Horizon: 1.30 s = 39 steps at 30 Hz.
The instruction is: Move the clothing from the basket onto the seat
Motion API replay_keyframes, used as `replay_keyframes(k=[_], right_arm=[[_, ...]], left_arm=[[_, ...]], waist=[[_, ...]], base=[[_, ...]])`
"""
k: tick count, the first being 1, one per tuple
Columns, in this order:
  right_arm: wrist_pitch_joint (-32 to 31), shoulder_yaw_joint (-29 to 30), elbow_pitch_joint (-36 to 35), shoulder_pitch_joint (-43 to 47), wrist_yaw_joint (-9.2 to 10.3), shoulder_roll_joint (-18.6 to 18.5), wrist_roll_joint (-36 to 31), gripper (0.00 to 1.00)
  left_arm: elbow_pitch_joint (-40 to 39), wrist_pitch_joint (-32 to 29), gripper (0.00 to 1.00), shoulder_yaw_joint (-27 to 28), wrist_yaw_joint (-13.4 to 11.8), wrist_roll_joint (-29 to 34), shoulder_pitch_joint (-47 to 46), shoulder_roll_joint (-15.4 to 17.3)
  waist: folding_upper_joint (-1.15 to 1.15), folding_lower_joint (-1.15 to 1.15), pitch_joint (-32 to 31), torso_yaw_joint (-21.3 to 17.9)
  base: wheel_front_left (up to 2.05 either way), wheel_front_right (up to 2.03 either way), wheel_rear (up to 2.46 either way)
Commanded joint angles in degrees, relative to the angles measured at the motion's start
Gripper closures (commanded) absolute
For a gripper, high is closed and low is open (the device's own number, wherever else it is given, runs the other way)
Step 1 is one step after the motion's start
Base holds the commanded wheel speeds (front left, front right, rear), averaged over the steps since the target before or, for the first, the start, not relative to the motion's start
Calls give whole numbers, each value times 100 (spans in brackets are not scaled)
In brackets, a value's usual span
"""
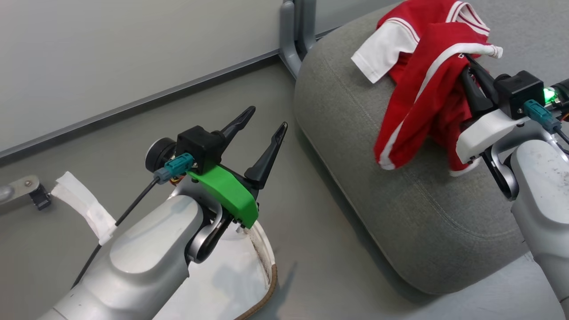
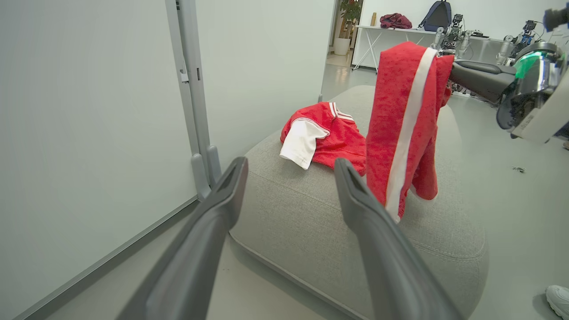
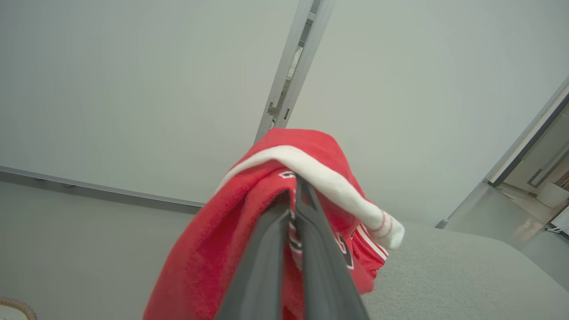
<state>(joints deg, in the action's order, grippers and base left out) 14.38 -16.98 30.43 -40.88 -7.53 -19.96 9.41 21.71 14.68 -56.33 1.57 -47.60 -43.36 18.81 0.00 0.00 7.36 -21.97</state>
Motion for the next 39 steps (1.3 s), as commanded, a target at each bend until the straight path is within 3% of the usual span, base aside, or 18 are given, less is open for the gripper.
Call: replay_keyframes(k=[1,12,24,29,39], right_arm=[[-13,65,-56,117,8,0,-44,100],[-53,247,-375,374,8,174,-95,100],[-166,309,-287,-20,8,224,-137,100],[-342,366,-170,-885,8,-43,-110,100],[-991,925,239,-2690,8,-1186,-261,100]], left_arm=[[28,2,0,-51,35,62,99,-4],[13,-69,0,-358,101,213,101,-146],[-122,-176,0,-456,46,388,-163,-40],[-301,-245,0,-517,-13,526,-315,11],[-940,-393,0,-616,-124,861,-735,49]], waist=[[0,0,155,-403],[0,0,374,-929],[0,0,858,-716],[0,0,1222,-416],[0,0,2182,531]], base=[[0,0,0],[0,0,0],[0,0,0],[0,0,0],[0,0,0]])
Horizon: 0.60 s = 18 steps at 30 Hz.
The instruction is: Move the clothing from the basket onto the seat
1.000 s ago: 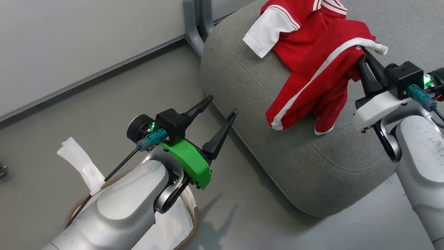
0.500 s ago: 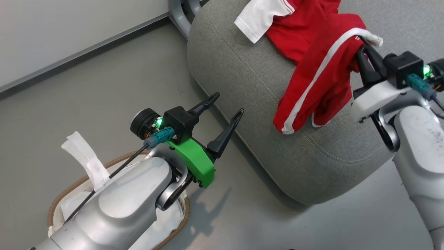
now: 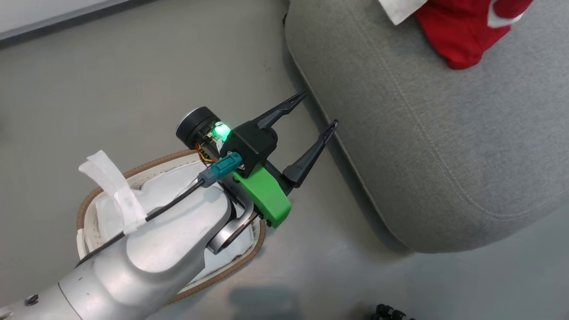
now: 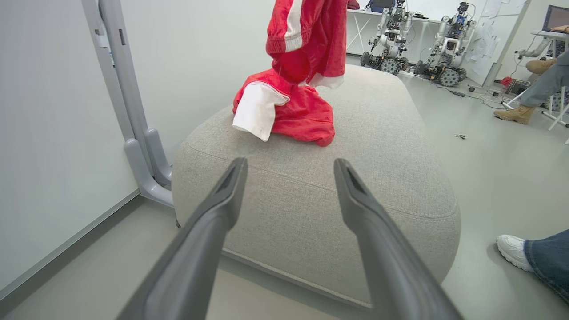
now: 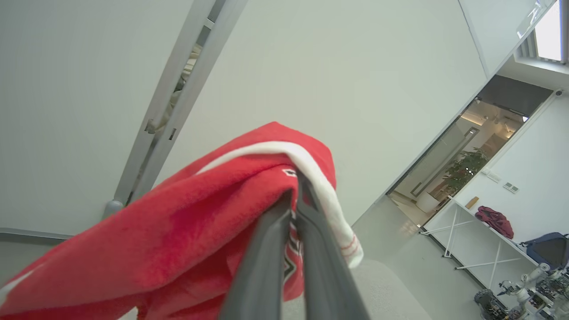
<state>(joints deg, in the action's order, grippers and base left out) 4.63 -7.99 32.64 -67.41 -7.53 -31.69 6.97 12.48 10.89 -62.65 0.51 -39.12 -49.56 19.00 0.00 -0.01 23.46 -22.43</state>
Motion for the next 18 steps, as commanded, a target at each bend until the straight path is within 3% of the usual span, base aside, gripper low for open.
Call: replay_keyframes(k=[1,8,18], right_arm=[[-72,118,104,-162,8,-136,-53,100],[-101,704,637,-357,8,-705,-381,100],[296,1784,1979,224,8,-287,-725,100]], left_arm=[[-89,-14,0,5,-33,67,-161,32],[-403,-28,0,-56,-112,243,-319,-18],[-602,-120,0,-116,-200,313,-344,136]], waist=[[0,1,669,683],[0,1,1158,1312],[0,1,1488,1489]], base=[[0,0,0],[0,0,0],[0,0,0]])
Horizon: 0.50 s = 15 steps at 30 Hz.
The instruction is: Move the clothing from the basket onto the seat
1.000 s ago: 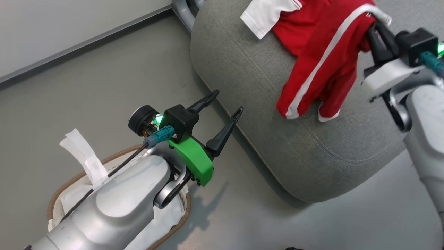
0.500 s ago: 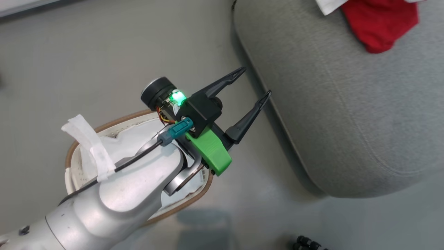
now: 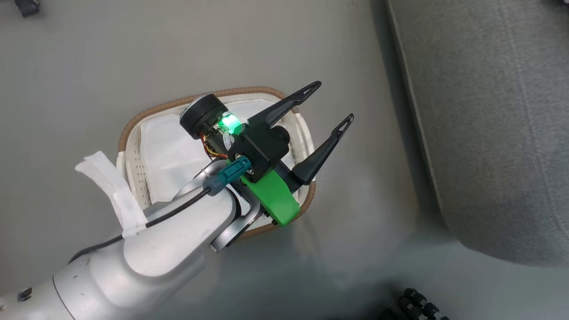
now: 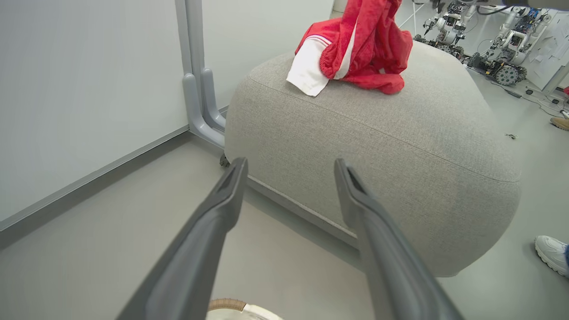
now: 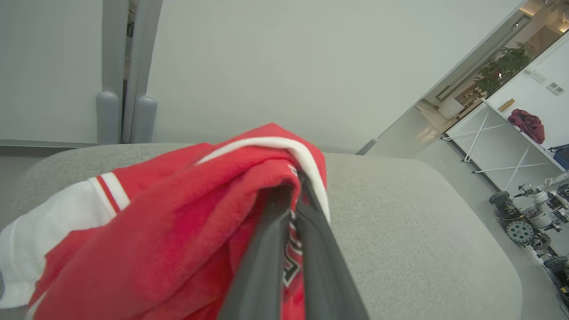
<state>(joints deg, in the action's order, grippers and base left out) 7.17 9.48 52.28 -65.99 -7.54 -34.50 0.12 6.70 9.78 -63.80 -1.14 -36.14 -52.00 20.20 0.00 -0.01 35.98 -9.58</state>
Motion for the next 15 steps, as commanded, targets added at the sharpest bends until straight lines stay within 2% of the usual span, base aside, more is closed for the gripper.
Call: replay_keyframes(k=[1,4,5,6,7,8,15], right_arm=[[106,124,104,112,9,27,-80,100],[255,351,371,100,9,76,-241,100],[283,426,448,82,9,93,-285,70],[326,492,523,70,9,125,-346,51],[359,541,571,54,9,154,-402,3],[409,593,631,42,9,183,-455,0],[684,639,842,94,9,362,-632,0]], left_arm=[[-31,-8,0,-13,-36,16,-93,21],[-57,-47,0,-44,-53,11,-20,75],[-61,-53,0,-51,-49,13,-3,91],[-64,-61,0,-60,-51,12,13,114],[-64,-65,0,-66,-53,7,24,124],[-62,-76,0,-70,-57,-2,33,132],[-17,-61,0,-59,-96,-92,101,181]], waist=[[0,1,246,204],[0,1,276,188],[0,1,279,178],[0,1,275,164],[0,1,267,152],[0,1,253,132],[0,1,65,-55]], base=[[0,0,0],[0,0,0],[0,0,0],[0,0,0],[0,0,0],[0,0,0],[0,0,0]])
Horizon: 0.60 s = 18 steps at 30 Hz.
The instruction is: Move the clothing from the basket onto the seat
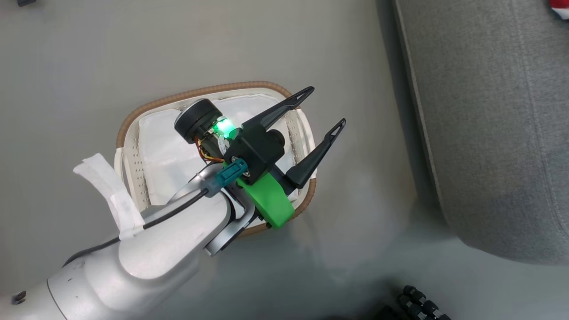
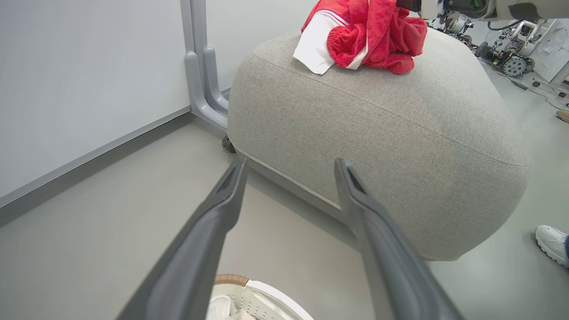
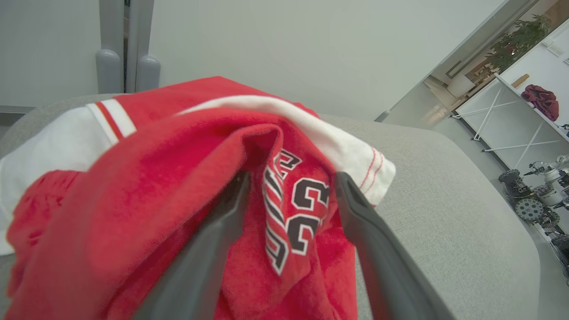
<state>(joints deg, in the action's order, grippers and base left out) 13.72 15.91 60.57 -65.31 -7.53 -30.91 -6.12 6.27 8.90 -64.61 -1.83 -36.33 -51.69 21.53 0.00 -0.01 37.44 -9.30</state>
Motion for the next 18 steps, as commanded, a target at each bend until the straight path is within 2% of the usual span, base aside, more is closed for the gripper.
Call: replay_keyframes(k=[1,6,11,18], right_arm=[[61,-24,25,76,8,12,-20,0],[142,-224,-41,375,8,157,-13,0],[151,-465,-392,827,8,313,228,0],[153,-713,-860,1232,8,312,491,0]], left_arm=[[40,41,0,26,-29,-80,90,56],[122,141,0,84,-62,-180,218,79],[253,293,0,166,-81,-312,364,89],[482,502,0,398,-109,-527,603,2]], waist=[[0,1,-123,-126],[0,1,-395,-315],[0,1,-749,-437],[0,1,-1307,-388]], base=[[0,0,0],[0,0,0],[0,0,0],[0,0,0]])
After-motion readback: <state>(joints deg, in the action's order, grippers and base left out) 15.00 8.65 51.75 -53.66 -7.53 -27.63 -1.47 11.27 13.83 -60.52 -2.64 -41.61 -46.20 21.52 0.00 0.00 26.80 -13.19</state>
